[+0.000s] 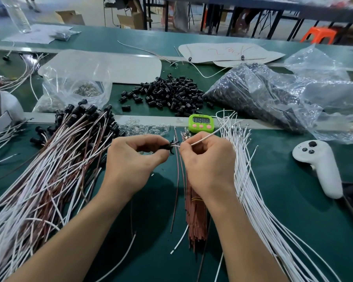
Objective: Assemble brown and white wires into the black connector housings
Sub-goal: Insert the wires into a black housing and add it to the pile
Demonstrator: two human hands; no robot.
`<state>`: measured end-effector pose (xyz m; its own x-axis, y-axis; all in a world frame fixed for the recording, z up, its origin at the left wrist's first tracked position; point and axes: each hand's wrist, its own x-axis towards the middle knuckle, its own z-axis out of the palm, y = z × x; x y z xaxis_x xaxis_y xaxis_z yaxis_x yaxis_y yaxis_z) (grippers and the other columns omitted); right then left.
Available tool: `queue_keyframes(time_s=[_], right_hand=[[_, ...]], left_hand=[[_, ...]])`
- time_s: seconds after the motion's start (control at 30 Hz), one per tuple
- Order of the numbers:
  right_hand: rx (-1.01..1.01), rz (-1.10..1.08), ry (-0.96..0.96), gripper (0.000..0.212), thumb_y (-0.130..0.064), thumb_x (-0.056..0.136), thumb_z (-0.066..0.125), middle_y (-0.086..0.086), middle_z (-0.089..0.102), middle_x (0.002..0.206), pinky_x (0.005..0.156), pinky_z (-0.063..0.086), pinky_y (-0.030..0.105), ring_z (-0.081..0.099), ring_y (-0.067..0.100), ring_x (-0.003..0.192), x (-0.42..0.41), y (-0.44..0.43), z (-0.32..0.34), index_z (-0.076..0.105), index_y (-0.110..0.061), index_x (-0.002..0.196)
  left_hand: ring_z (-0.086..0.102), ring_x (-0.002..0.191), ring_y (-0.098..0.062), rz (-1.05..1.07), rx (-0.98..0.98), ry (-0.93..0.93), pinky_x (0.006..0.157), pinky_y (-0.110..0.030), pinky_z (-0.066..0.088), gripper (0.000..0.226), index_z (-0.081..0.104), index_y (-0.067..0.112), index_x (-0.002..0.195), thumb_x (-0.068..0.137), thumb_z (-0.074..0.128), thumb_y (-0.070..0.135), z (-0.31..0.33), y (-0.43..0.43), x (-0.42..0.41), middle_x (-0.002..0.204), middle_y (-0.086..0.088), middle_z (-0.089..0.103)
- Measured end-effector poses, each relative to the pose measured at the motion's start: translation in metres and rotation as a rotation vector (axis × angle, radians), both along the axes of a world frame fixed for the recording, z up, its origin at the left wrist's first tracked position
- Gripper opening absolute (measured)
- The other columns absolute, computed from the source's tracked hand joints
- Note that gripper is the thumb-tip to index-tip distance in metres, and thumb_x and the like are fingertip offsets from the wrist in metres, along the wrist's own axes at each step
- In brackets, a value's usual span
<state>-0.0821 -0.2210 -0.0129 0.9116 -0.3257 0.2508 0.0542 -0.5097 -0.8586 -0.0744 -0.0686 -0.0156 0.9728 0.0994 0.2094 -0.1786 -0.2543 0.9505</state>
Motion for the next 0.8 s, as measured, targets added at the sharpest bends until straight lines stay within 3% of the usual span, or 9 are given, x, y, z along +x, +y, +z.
queue_keyframes(time_s=[0.1,0.2,0.4,0.53,0.63,0.8], right_hand=[[0.167,0.061,0.03,0.016,-0.021,0.087,0.078,-0.008,0.071,0.061,0.055,0.051,0.026,0.064,0.006,0.052,0.0003,-0.0004,0.0016,0.074,-0.02,0.072],[0.197,0.116,0.013,0.014,-0.02,0.086,0.081,-0.009,0.073,0.064,0.063,0.059,0.029,0.07,0.008,0.061,-0.0011,-0.0013,0.0033,0.077,-0.021,0.072],[0.248,0.123,0.0,0.013,-0.013,0.08,0.078,-0.009,0.071,0.063,0.059,0.051,0.023,0.064,0.005,0.057,-0.0008,0.0009,0.0005,0.077,-0.017,0.068],[0.456,0.198,0.027,0.008,-0.018,0.078,0.077,0.001,0.072,0.062,0.056,0.05,0.029,0.063,0.012,0.054,0.0004,0.0012,0.0007,0.076,-0.016,0.071],[0.601,0.208,0.02,0.015,-0.008,0.085,0.075,0.006,0.069,0.06,0.05,0.047,0.025,0.057,0.016,0.05,0.0039,0.0014,-0.0017,0.074,-0.011,0.071],[0.541,0.175,0.02,0.019,-0.009,0.088,0.079,0.007,0.07,0.057,0.046,0.045,0.026,0.057,0.018,0.044,0.0053,-0.0029,-0.0036,0.074,-0.01,0.07]], left_hand=[[0.071,0.068,-0.011,-0.029,-0.204,0.023,0.069,-0.02,0.057,0.031,0.083,0.024,0.079,0.073,0.083,-0.007,0.0022,-0.0001,0.0026,0.075,-0.002,0.078],[0.069,0.065,-0.009,-0.052,-0.286,0.044,0.066,-0.017,0.054,0.029,0.083,0.019,0.078,0.073,0.081,-0.01,0.0037,-0.0002,0.0032,0.074,-0.003,0.078],[0.069,0.068,-0.007,-0.088,-0.286,0.048,0.066,-0.016,0.053,0.03,0.083,0.019,0.077,0.074,0.08,-0.011,0.0022,-0.0005,0.0028,0.076,-0.002,0.078],[0.069,0.07,-0.01,-0.098,-0.263,0.057,0.069,-0.018,0.054,0.032,0.084,0.021,0.079,0.075,0.081,-0.01,0.0,0.0023,0.0034,0.077,-0.003,0.079],[0.069,0.071,-0.008,-0.108,-0.244,0.052,0.069,-0.017,0.054,0.034,0.084,0.026,0.079,0.075,0.081,-0.008,-0.0001,0.002,0.0029,0.077,-0.001,0.078],[0.07,0.067,-0.005,-0.069,-0.292,0.078,0.067,-0.014,0.052,0.031,0.084,0.025,0.079,0.077,0.081,-0.005,0.0005,0.0007,0.0044,0.076,0.0,0.079]])
